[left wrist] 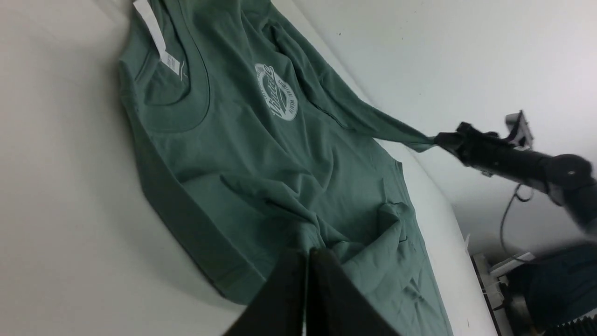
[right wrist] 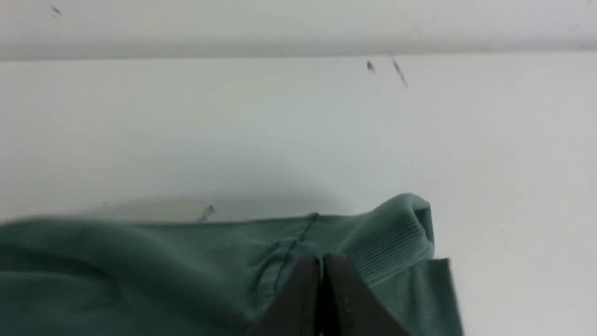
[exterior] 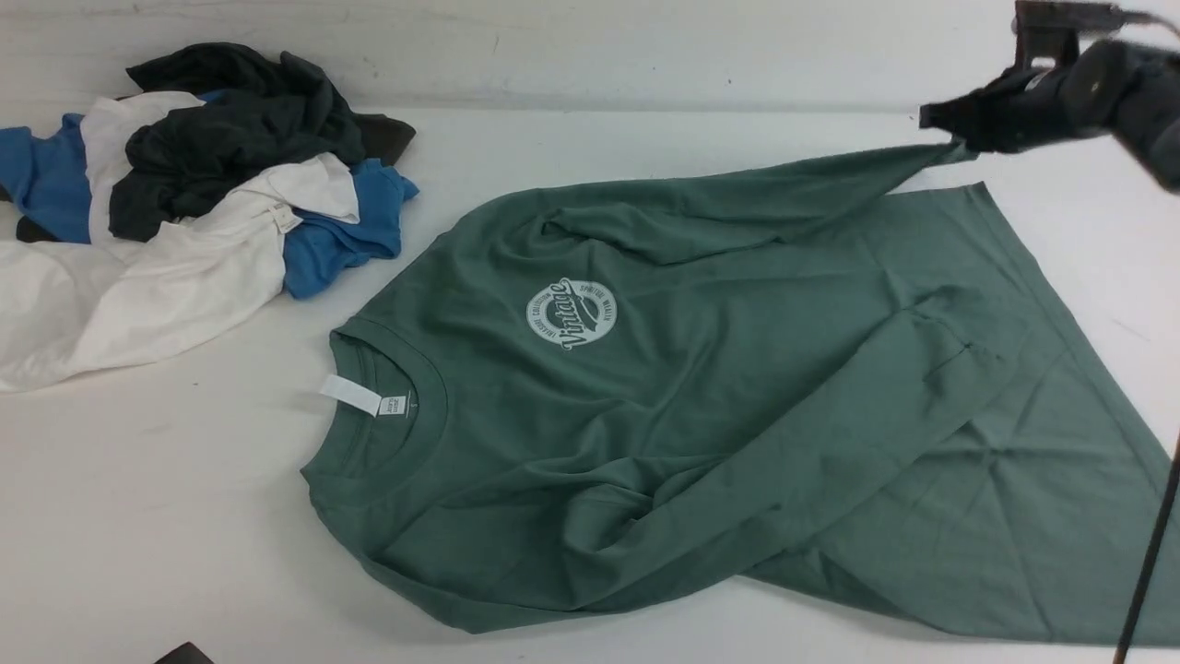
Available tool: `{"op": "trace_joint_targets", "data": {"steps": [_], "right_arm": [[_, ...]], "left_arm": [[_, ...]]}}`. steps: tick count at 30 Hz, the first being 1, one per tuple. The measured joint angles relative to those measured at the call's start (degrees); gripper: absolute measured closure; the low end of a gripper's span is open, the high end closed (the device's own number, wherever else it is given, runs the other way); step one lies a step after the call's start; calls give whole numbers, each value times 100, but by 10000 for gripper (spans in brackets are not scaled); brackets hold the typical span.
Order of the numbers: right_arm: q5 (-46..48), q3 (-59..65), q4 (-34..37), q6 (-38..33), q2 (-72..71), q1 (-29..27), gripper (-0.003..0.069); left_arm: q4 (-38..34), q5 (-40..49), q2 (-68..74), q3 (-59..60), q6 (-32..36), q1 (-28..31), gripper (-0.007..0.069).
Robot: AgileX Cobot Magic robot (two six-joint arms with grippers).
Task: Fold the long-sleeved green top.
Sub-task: Drag the cuff with your right arm and place it in the center of the right edge of the fabric
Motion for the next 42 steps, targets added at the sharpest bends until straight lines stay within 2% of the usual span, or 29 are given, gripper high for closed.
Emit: {"op": "trace_joint_targets", "data": {"steps": [4, 6, 10, 14, 15, 16, 18, 23, 26, 30, 32, 35, 37, 39, 40, 42], "right_arm": [[915, -5, -314, 237, -733, 0, 668], [1828, -5, -619, 539, -1315, 11, 668], [2830, -11, -1004, 720, -1943, 11, 668], [2952, 204, -1201, 737, -2244, 11, 668], [2965, 530, -1232, 812, -2400, 4, 669], [2965, 579, -1232, 826, -2400, 4, 669], [2960, 1397, -1153, 926, -2668, -8, 669], [2960, 3151, -928, 1135, -3212, -8, 669], [2943, 4177, -896, 1356, -3377, -8, 669], [2777, 5238, -886, 1472, -3377, -8, 655], [2632, 5512, -879, 1479, -3377, -8, 634], [2522, 5796, -868, 1486, -3377, -8, 551], [2654, 5775, -868, 1474, -3377, -8, 458], [2701, 5713, -879, 1466, -3377, -8, 418], [2711, 5630, -903, 1466, -3394, -8, 358], [2706, 5583, -914, 1471, -3483, -14, 298]], "left_arm": [[-44, -106, 0, -19, -10, 0, 628], [-55, -130, 13, -300, -9, 0, 628], [18, -130, 454, -1080, -9, 0, 628], [290, 317, 1207, -1723, -9, 0, 628], [619, 907, 1818, -2229, -3, 0, 628], [661, 972, 1883, -2337, -3, 0, 628], [1254, 1885, 2716, -3051, -3, 0, 628], [2298, 2866, 3921, -4067, 27, 0, 628], [2740, 3008, 4476, -4427, 33, 0, 628], [2922, 2935, 5097, -4628, 80, 0, 628], [2927, 2937, 5260, -4634, 143, 0, 627], [2927, 2937, 5672, -4634, 300, 0, 623], [2922, 2914, 5916, -4640, 429, 0, 612], [2922, 2914, 6020, -4656, 488, 0, 603], [2922, 2914, 6109, -4696, 520, 0, 595], [2917, 2893, 6134, -4745, 534, 0, 583]]}}
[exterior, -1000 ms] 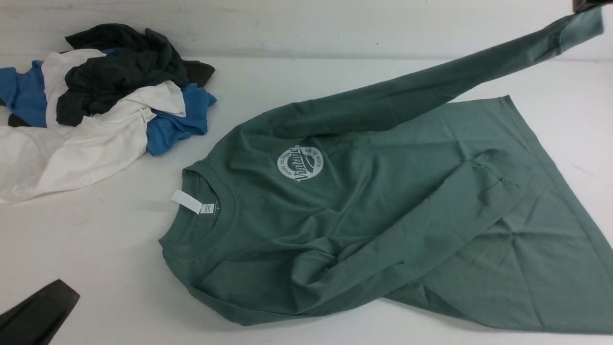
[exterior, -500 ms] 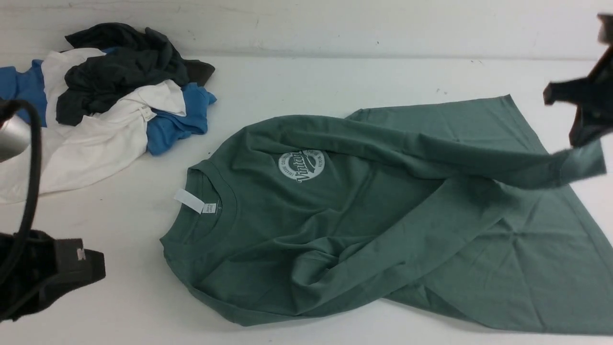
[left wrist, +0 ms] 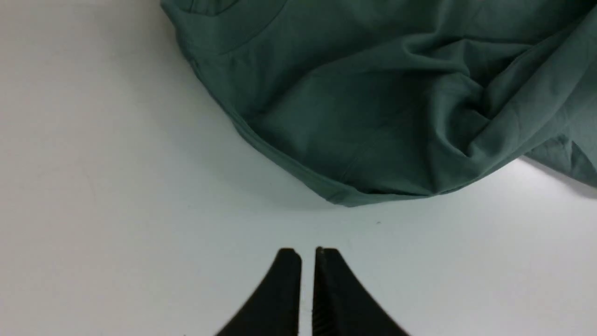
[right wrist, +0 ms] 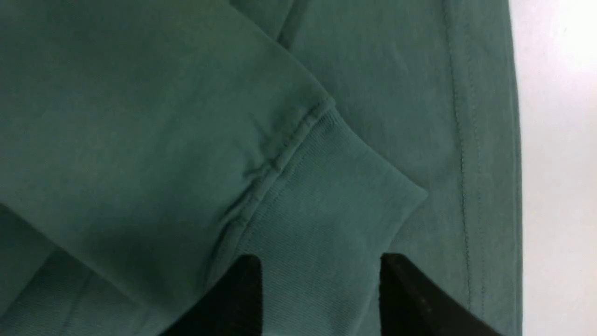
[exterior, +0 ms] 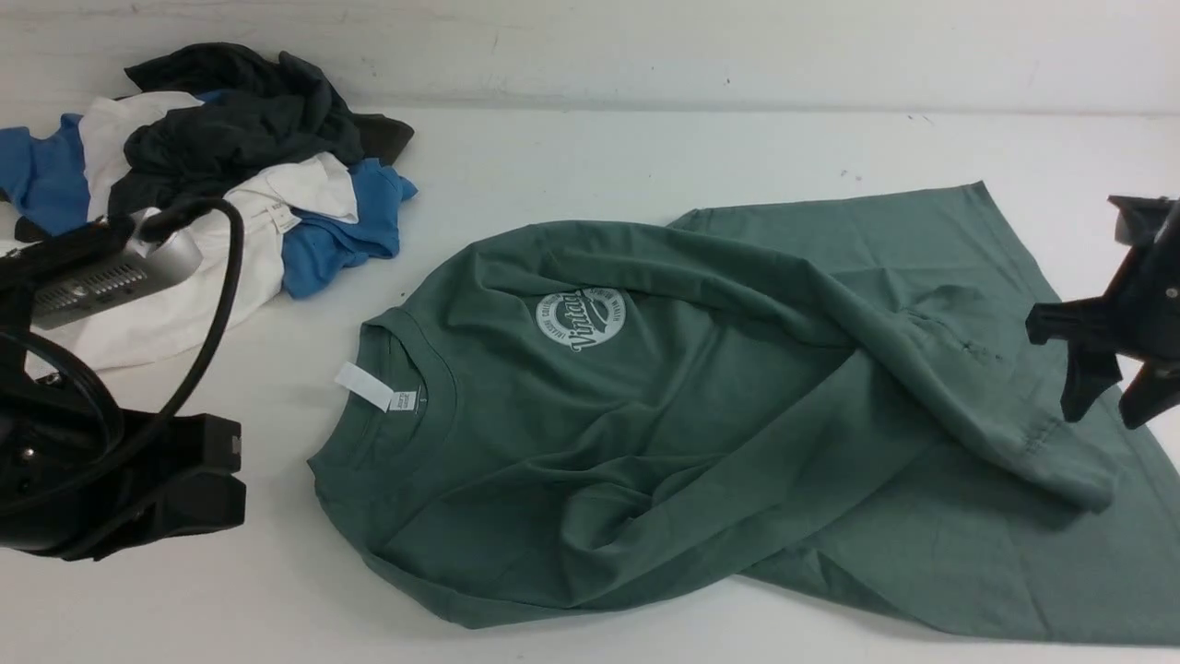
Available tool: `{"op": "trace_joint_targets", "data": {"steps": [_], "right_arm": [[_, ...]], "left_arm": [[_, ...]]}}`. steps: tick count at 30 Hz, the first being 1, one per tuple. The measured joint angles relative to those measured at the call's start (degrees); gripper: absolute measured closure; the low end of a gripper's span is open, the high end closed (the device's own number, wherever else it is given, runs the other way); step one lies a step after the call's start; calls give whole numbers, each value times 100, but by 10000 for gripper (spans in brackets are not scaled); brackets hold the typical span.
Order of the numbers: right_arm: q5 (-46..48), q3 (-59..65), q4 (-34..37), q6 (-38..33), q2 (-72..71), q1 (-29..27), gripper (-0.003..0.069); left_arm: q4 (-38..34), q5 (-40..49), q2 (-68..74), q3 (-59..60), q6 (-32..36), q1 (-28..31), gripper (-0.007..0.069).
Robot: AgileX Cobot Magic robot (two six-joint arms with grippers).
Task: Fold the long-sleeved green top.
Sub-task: Drag the cuff with your right arm and place it in the center of the right edge of the fabric, then use both arms simultaneously to clamp the lower edge of the clothing fabric
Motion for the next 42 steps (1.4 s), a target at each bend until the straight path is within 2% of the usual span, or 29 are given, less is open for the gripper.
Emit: {"op": "trace_joint_targets", "data": {"steps": [2, 5, 20, 23, 28, 32, 35, 39, 42], "right_arm": [[24, -1, 19, 0, -139, -5, 258], [38, -6, 19, 0, -191, -11, 239], [-251, 218, -84, 5, 938, -18, 233], [-164, 165, -48, 16, 966, -23, 233], [-77, 63, -48, 16, 908, -23, 233], [-58, 151, -48, 16, 28, -23, 233], [-46, 459, -48, 20, -712, -23, 233], [14, 1162, 25, 34, -1907, -23, 233], [81, 1925, 71, 15, -2980, -23, 233]], "left_arm": [[-7, -6, 0, -63, 4, 0, 575], [-19, -31, 0, -85, 4, 0, 573], [-19, 60, 0, -87, 256, 0, 573], [-19, 65, 0, -87, 275, 0, 554], [-19, 152, 0, -154, 281, 0, 473], [-23, 497, 0, -274, 281, -19, 354], [-9, 666, 48, -216, 213, -234, 309], [92, 694, 279, -126, 43, -798, 292], [519, 598, 730, -108, -454, -1370, 292]]}}
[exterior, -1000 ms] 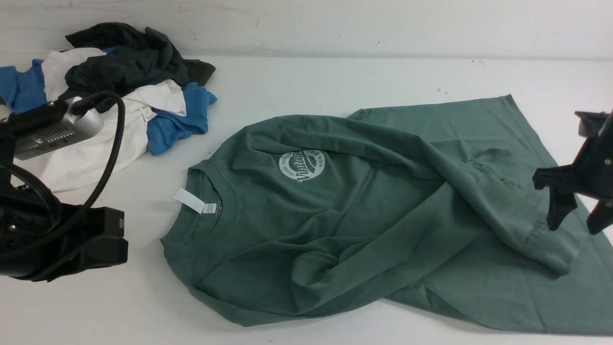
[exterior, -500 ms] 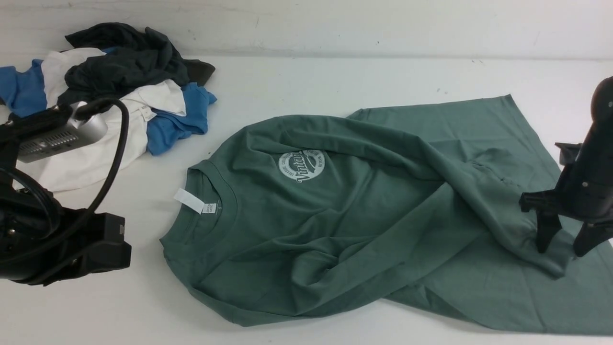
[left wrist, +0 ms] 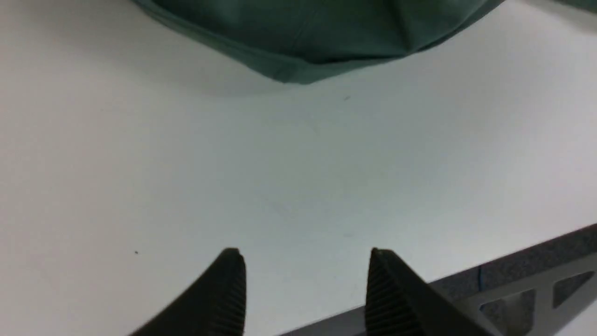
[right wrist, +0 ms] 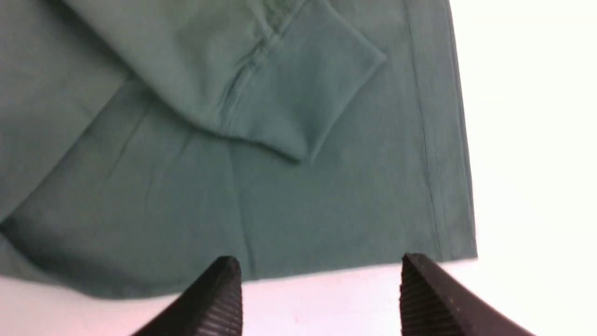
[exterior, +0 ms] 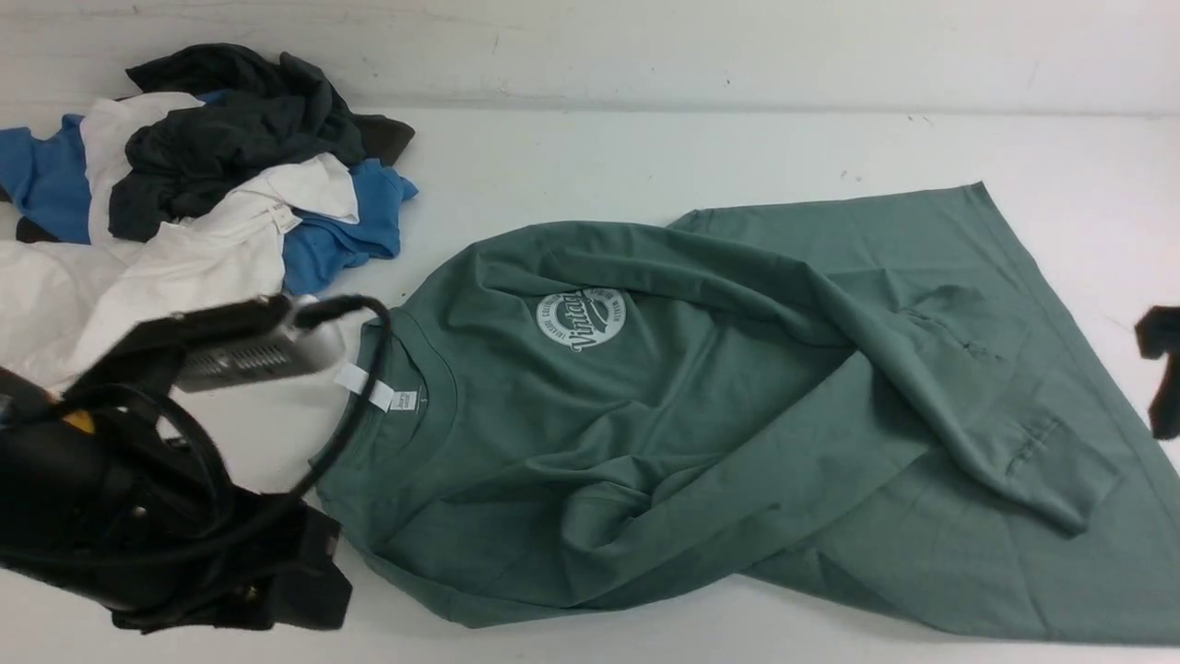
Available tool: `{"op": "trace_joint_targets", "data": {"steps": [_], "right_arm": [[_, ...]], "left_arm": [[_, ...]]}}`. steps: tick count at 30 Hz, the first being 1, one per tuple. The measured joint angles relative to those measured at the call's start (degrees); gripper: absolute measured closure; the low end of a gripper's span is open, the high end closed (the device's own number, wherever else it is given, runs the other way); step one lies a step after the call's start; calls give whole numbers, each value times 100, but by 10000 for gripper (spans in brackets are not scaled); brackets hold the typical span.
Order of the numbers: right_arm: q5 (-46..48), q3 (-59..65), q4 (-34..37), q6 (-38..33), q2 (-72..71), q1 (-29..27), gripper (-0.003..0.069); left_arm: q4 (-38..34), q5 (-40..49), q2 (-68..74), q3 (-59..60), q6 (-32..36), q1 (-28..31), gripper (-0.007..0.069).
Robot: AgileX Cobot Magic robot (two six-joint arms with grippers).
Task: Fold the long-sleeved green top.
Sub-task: Use both arms simultaneously to clamp the lower edge of the clothing fabric
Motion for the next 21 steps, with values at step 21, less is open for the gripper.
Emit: {"op": "trace_joint_targets", "data": {"steps": [21], "right_arm": [[-210, 1345, 76, -5, -1247, 0, 233]], "left_arm": [[335, -1709, 3044, -911, -675, -993, 290]]}}
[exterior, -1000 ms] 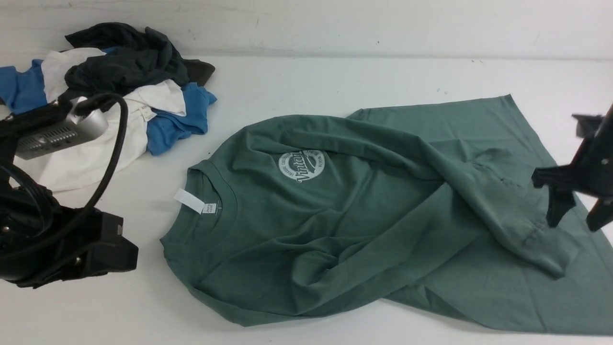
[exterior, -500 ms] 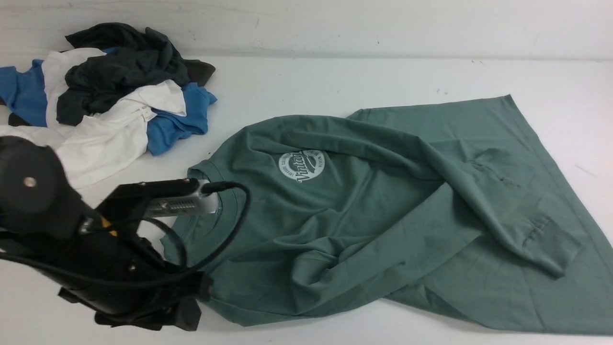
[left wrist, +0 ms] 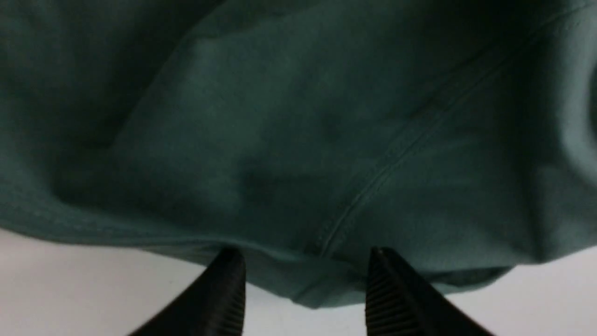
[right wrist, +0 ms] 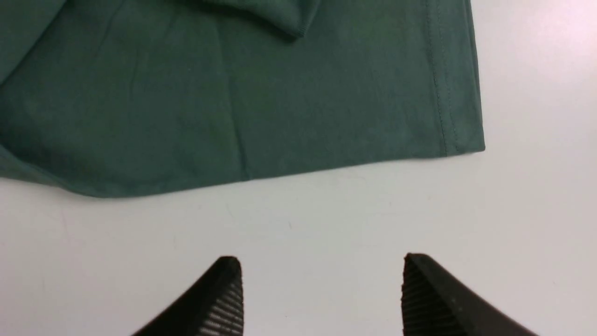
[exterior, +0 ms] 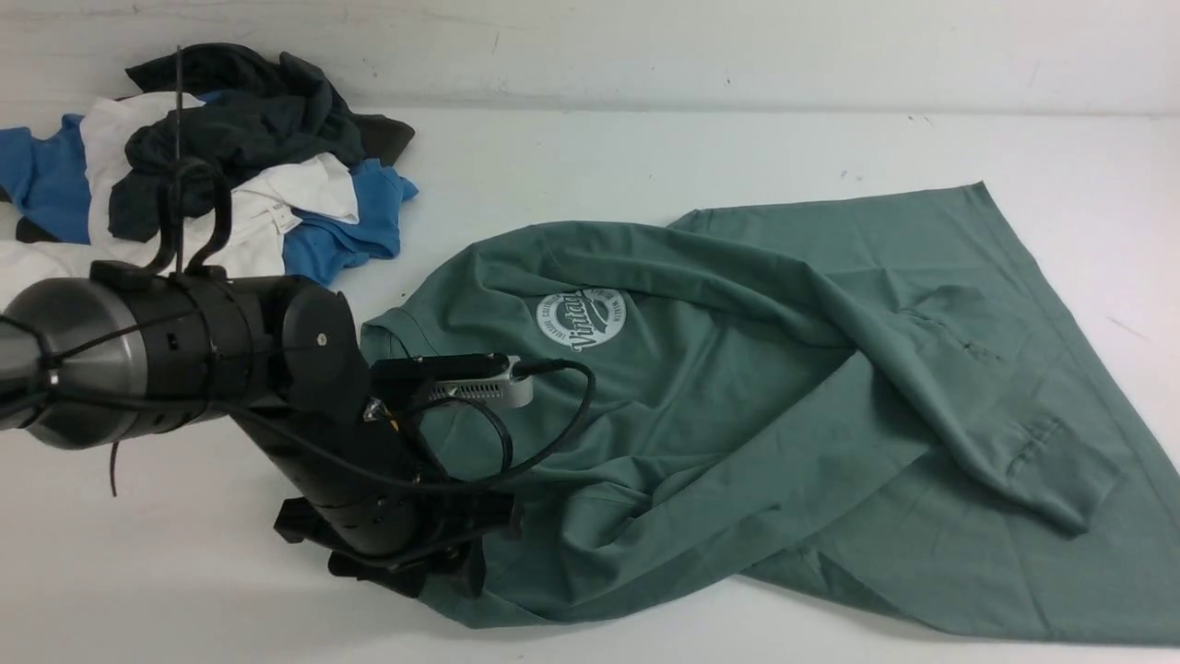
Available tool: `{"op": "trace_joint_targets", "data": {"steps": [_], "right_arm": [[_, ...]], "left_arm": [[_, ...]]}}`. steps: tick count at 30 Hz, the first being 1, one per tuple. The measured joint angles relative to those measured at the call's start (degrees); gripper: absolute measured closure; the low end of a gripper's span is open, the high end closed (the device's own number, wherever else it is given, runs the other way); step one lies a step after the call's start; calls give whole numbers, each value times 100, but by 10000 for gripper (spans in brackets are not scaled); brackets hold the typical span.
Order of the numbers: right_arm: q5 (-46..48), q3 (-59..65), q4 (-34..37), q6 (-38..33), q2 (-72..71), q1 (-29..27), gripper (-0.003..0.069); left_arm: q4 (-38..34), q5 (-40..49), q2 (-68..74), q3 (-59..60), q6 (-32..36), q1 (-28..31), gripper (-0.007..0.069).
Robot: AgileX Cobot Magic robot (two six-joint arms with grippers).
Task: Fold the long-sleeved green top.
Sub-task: Use both arms simultaneously to clamp the lower edge of the clothing fabric
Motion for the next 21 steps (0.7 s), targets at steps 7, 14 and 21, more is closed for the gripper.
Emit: {"op": "trace_joint_targets", "data": {"steps": [7, 14, 21], "right_arm": [[-89, 0, 1, 0, 0, 0, 232], [-20, 0, 64, -8, 0, 28, 232], [-317, 482, 57, -30, 0, 675, 232]], "left_arm": [[-114, 37, 255, 0, 0, -39, 296], [60, 200, 409, -42, 189, -59, 581], [749, 603, 169, -42, 147, 99, 597]]}}
